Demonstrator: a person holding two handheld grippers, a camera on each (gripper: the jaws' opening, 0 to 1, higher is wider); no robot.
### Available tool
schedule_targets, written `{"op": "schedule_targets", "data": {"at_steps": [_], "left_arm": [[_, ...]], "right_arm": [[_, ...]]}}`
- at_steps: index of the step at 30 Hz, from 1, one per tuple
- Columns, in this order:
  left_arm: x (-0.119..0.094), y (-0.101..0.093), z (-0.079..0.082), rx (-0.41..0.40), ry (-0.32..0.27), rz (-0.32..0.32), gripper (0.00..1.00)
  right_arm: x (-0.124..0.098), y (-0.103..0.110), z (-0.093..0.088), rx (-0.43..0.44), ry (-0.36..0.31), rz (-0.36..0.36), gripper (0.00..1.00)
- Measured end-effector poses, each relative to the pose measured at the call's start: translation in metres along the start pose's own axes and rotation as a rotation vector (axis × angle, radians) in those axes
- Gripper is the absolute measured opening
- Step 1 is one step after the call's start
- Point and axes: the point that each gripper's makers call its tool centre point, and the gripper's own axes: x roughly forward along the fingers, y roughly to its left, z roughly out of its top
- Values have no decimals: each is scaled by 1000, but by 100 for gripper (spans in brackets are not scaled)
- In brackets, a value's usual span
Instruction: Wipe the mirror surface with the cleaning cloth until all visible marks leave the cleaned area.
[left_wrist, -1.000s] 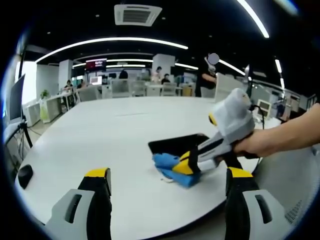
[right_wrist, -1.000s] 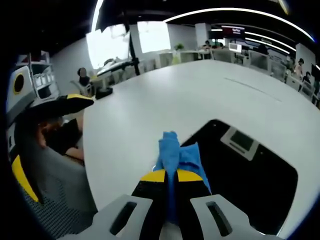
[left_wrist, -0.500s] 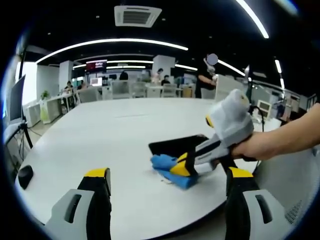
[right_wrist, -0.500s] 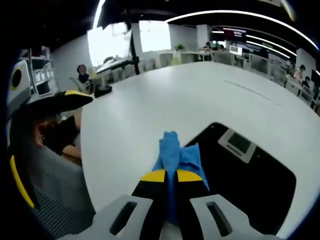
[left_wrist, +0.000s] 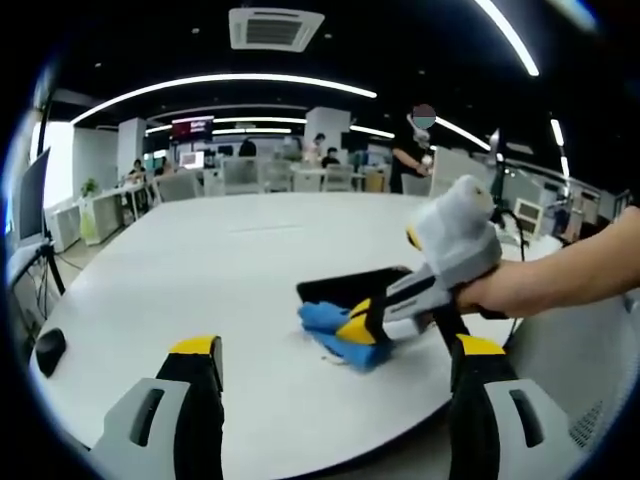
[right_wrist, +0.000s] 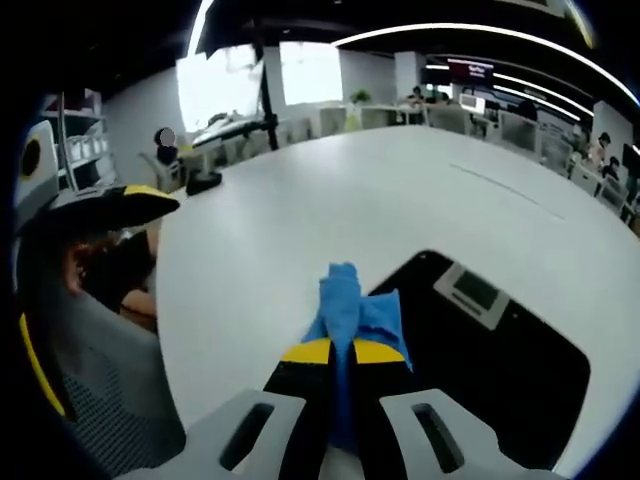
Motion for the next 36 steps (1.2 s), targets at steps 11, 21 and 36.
{"op": "schedule_targets", "data": {"at_steps": [11, 21, 36], "left_arm": [[0, -1, 0, 2, 5, -4, 95], [0, 0, -1, 0, 8, 1, 95], [0, -1, -2, 2, 16, -3, 95]], "right_arm": [[8, -11, 7, -88, 28, -26, 1], [17, -26, 16, -64, 26, -35, 1], [29, -51, 26, -18, 27, -49, 1]]}}
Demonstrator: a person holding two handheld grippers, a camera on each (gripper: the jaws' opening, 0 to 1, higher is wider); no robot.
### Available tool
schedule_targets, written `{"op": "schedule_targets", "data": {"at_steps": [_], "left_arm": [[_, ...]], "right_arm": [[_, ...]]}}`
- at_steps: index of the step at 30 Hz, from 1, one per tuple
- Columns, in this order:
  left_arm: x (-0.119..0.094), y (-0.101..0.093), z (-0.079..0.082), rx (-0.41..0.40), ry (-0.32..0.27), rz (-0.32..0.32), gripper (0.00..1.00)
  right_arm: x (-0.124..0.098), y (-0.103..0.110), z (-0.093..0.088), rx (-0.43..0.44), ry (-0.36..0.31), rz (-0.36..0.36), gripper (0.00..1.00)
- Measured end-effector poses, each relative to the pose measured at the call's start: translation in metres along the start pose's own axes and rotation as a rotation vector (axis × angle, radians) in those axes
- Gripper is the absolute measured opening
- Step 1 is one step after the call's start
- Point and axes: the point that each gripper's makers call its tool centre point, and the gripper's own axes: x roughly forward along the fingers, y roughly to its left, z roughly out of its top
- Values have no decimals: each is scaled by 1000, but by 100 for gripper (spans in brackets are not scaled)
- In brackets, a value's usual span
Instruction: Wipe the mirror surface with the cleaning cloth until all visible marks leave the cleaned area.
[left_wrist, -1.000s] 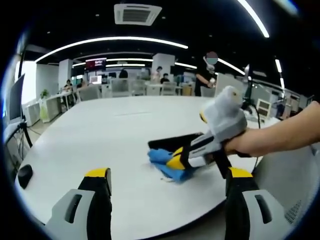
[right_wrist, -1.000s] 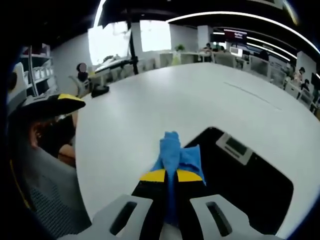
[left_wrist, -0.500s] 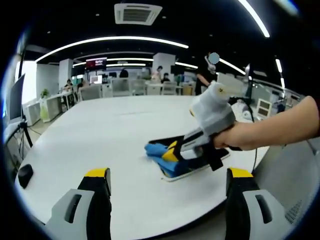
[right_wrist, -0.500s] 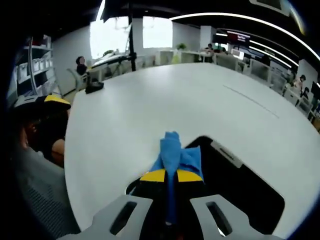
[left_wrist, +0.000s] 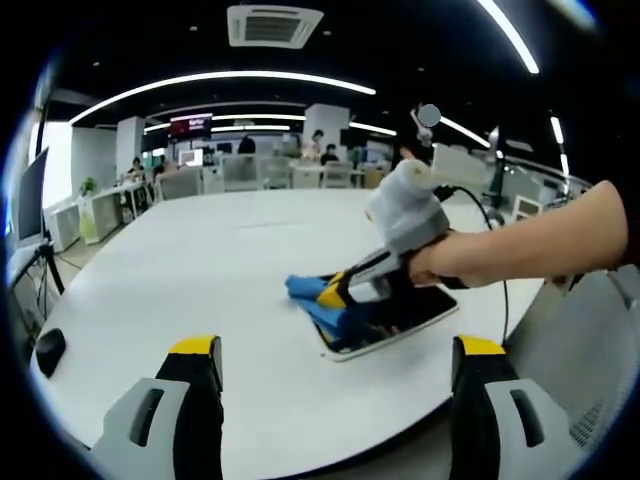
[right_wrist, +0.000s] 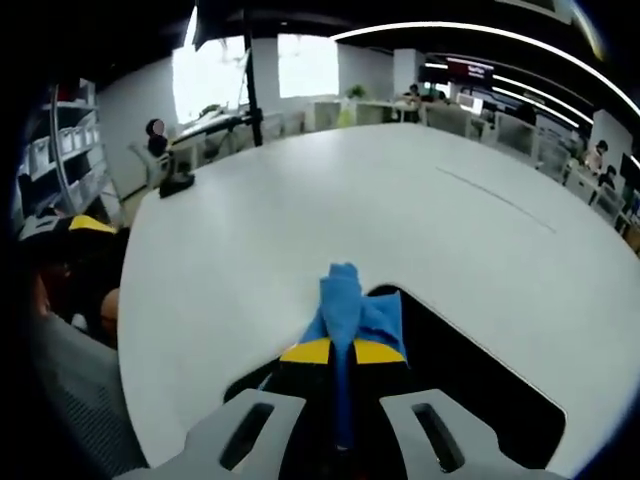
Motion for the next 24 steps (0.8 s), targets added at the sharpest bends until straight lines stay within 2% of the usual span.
{"op": "schedule_targets", "data": {"at_steps": [24], "left_arm": [[2, -1, -1, 1, 7, -4, 95]], "right_arm": [[14, -26, 10, -5, 25, -51, 1]]}}
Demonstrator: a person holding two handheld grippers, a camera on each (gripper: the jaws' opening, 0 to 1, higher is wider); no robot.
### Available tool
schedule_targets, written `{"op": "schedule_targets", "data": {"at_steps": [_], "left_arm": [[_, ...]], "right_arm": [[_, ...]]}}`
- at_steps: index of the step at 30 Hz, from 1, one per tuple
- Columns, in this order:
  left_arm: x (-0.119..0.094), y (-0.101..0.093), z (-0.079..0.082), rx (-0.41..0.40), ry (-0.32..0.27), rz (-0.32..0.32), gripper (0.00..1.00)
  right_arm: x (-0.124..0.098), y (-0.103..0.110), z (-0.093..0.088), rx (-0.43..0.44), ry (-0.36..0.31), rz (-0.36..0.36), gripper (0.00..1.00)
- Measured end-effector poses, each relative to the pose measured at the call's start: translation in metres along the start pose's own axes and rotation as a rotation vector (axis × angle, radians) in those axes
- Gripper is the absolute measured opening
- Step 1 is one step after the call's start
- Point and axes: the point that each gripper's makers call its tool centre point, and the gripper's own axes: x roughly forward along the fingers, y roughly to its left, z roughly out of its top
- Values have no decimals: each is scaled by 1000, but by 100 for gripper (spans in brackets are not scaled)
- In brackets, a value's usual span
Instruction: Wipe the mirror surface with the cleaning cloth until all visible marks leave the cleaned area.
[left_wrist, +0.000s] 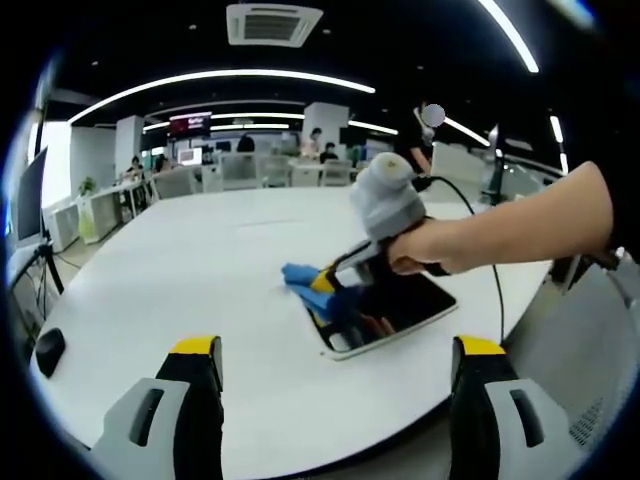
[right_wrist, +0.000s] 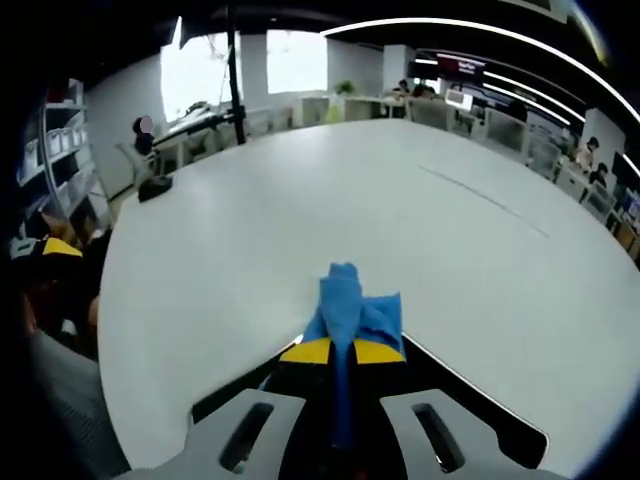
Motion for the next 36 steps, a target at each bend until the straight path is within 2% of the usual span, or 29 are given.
{"op": "schedule_targets", "data": {"at_steps": [12, 36], "left_arm": [[0, 0, 0, -1, -1, 1, 95], [0, 1, 0, -3, 0, 1, 95]], "right_arm": [[6, -11, 3, -6, 1, -21, 1], [8, -14, 1, 8, -11, -19, 1]]}}
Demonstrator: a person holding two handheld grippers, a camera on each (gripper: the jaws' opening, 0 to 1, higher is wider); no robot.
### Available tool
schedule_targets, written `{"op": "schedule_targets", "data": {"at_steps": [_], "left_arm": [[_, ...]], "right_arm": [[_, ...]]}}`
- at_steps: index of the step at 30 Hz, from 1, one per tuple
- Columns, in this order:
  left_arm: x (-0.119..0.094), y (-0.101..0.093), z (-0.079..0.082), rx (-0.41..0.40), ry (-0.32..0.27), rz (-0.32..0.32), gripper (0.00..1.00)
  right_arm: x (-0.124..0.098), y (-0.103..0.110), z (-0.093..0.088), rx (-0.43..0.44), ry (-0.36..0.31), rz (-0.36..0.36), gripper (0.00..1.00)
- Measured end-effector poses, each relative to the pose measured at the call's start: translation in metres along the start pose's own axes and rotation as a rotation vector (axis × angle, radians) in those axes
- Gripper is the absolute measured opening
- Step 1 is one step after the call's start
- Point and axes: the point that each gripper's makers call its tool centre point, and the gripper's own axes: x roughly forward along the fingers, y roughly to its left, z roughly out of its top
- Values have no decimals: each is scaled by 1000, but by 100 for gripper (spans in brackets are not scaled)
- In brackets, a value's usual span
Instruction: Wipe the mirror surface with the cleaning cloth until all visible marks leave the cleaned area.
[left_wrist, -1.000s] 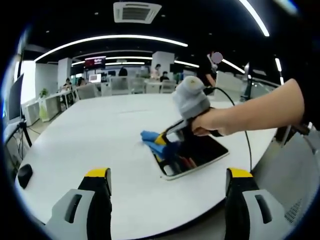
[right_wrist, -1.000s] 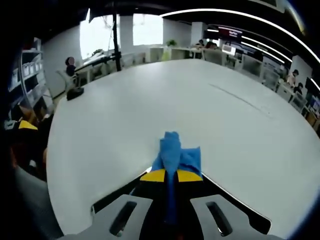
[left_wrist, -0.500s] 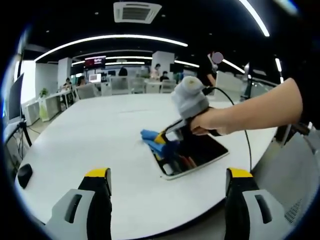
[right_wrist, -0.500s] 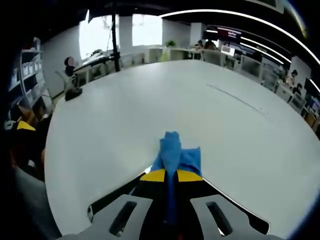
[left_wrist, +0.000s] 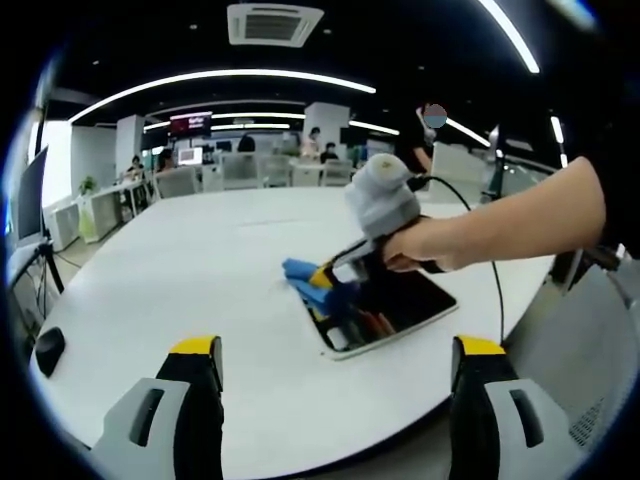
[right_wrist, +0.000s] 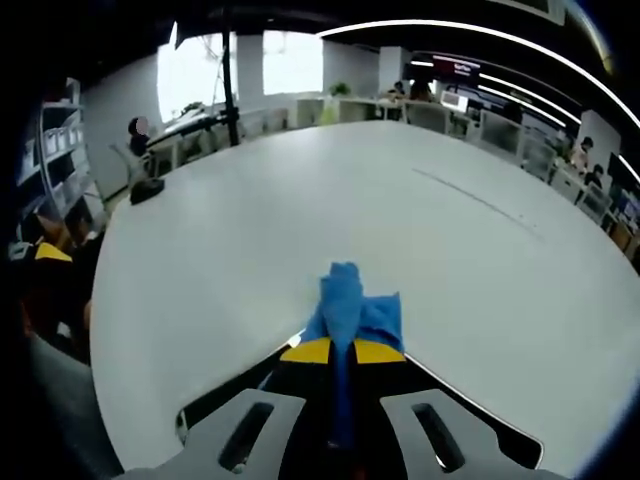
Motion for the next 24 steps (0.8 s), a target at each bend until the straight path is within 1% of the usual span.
{"op": "schedule_targets", "data": {"at_steps": [12, 24], "left_arm": [[0, -1, 0, 0, 1, -1, 95], [0, -1, 0, 3, 2, 1, 94]], "right_arm": [[-10, -7, -9, 11, 5, -3, 1], [-25, -17, -20, 23, 17, -30, 1]]}}
